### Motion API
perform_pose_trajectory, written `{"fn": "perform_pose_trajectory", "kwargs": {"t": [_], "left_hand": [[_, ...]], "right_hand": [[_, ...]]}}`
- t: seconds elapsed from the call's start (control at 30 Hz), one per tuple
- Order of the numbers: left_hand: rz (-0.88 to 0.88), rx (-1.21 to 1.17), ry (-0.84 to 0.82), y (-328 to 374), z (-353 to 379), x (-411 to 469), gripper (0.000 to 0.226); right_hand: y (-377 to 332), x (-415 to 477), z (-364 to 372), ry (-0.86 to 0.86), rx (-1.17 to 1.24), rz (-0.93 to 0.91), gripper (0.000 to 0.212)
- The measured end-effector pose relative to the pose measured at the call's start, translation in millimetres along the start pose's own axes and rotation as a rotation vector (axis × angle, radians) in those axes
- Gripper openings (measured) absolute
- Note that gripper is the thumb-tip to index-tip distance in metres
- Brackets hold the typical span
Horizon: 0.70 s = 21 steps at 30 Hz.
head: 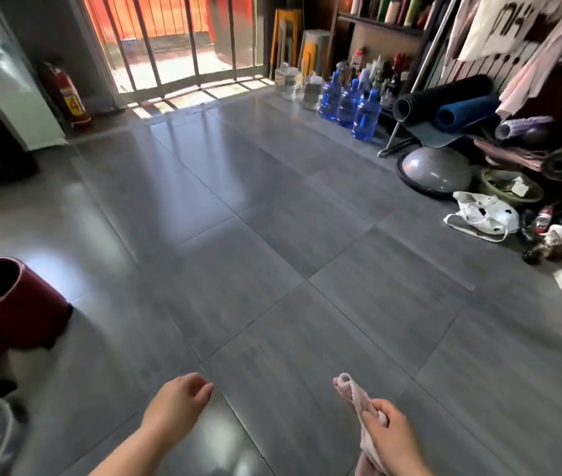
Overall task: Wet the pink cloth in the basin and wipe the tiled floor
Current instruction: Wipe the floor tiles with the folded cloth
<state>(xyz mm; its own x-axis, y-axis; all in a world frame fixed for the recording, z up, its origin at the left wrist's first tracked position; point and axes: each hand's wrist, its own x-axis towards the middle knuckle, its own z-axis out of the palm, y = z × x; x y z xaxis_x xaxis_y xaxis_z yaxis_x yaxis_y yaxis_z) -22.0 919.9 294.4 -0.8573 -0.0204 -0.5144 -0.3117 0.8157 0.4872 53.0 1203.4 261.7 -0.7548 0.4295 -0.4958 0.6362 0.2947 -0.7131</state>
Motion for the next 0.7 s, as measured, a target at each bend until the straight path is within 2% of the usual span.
{"fn": "perform_pose_trajectory", "kwargs": {"t": [0.1,0.23,0.37,0.47,0.53,0.6,0.7], "left_hand": [[-0.026,0.020,0.019,-2,-22,44,0.027],[-0.056,0.004,0.027,13,-34,125,0.014],[-0.108,-0.004,0.040,21,-31,219,0.024],[-0.151,0.005,0.019,18,-25,290,0.024],[-0.141,0.008,0.007,9,-10,333,0.026],[-0.138,0.034,-0.016,-3,11,379,0.029],[-0.119,0.127,-0.070,-42,62,452,0.017]], "right_hand": [[-24,36,18,-0.047,-0.029,-0.005,0.021],[-62,113,41,-0.059,-0.021,0.004,0.027],[-95,217,76,-0.096,-0.087,0.015,0.036],[-112,294,109,-0.143,-0.149,0.011,0.029],[-113,345,134,-0.132,-0.176,-0.010,0.016],[-102,399,164,-0.099,-0.264,-0.027,0.026],[-60,472,219,-0.081,-0.340,-0.050,0.021]]}}
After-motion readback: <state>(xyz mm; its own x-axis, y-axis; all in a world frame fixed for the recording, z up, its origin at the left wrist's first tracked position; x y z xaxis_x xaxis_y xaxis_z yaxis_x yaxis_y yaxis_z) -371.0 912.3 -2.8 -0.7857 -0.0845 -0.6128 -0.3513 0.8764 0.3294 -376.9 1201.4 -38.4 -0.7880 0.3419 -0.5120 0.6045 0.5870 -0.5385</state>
